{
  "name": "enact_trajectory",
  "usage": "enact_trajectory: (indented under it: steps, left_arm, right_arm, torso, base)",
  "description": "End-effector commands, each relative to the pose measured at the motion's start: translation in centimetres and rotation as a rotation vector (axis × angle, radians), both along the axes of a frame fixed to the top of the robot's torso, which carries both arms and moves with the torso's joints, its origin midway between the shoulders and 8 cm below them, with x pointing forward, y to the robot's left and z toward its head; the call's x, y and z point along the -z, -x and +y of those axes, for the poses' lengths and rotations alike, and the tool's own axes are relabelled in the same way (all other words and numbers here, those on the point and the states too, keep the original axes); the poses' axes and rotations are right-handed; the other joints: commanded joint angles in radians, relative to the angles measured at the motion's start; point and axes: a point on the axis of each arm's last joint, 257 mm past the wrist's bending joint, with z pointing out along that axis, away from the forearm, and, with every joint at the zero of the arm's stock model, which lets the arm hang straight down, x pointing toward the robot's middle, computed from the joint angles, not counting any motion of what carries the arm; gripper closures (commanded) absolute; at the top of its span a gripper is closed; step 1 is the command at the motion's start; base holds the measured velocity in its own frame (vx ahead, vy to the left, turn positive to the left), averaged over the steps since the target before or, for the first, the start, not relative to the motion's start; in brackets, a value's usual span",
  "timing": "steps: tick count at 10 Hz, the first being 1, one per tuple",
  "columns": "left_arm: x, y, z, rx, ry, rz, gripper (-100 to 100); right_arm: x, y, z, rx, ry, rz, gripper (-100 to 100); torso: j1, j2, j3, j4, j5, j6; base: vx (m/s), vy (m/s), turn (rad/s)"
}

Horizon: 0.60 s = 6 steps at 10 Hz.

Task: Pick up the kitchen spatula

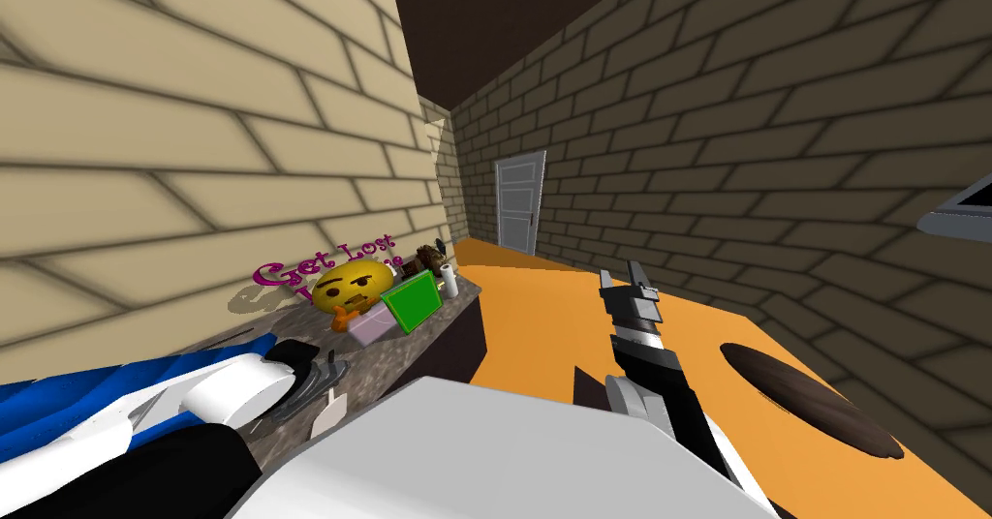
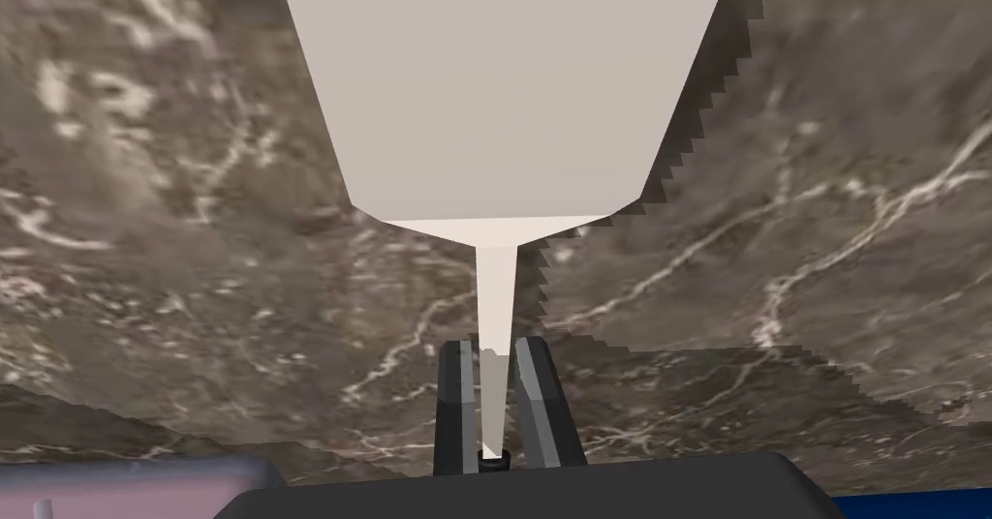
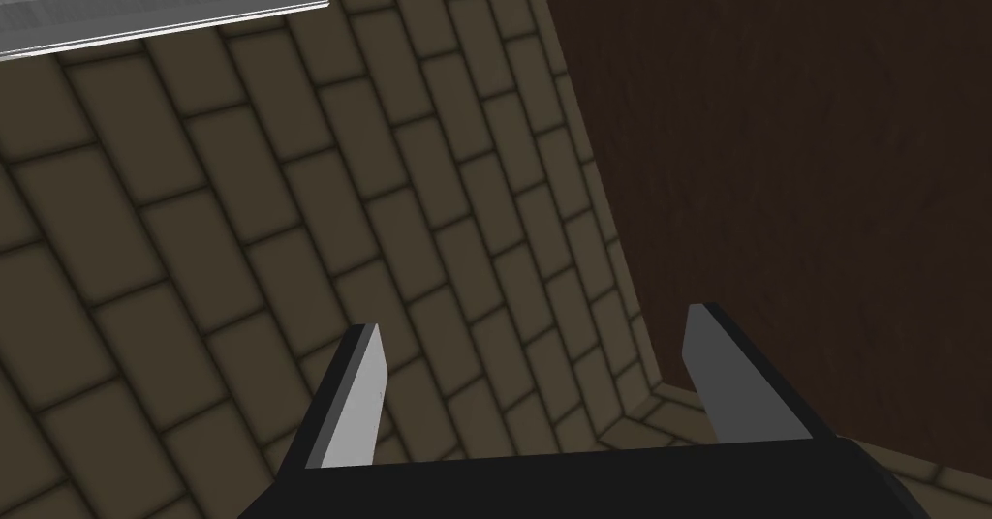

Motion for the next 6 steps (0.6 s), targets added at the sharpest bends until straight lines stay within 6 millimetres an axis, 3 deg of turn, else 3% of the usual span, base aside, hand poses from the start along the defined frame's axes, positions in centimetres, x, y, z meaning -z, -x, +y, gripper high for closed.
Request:
enact_trajectory:
  steps: [1, 2, 4, 5, 6]
  left_arm:
    - [0.0, 0.0, 0.0, 0.000, 0.000, 0.000, 0]
    - [-1.2, -1.0, -0.2, 0.014, -0.001, -0.002, 100]
    - [-2.1, -1.9, -0.5, 0.027, -0.001, -0.001, 100]
    - [-1.6, -1.5, -0.5, 0.023, -0.002, -0.001, 100]
    - [-1.6, -1.5, -0.5, 0.023, -0.001, -0.001, 0]
  right_arm:
    - [0.0, 0.0, 0.0, 0.000, 0.000, 0.000, 0]
    - [0.0, 0.0, 0.0, 0.000, 0.000, 0.000, 0]
    - [0.0, 0.0, 0.0, 0.000, 0.000, 0.000, 0]
    - [0.0, 0.0, 0.0, 0.000, 0.000, 0.000, 0]
    - [0.0, 0.0, 0.0, 0.000, 0.000, 0.000, 0]
  torso:
    - [0.000, 0.000, 0.000, 0.000, 0.000, 0.000]
    - [0.000, 0.000, 0.000, 0.000, 0.000, 0.000]
    - [-0.002, 0.002, 0.001, 0.000, -0.001, 0.000]
    - [-0.002, 0.002, 0.001, 0.000, -0.001, 0.000]
    - [-0.001, 0.001, 0.001, 0.000, 0.000, 0.000]
  base:
    - [0.000, 0.000, 0.000]
    - [-0.010, -0.009, 0.156]
    - [-0.023, -0.021, 0.082]
    - [-0.010, -0.009, 0.004]
    - [0.000, 0.000, 0.000]
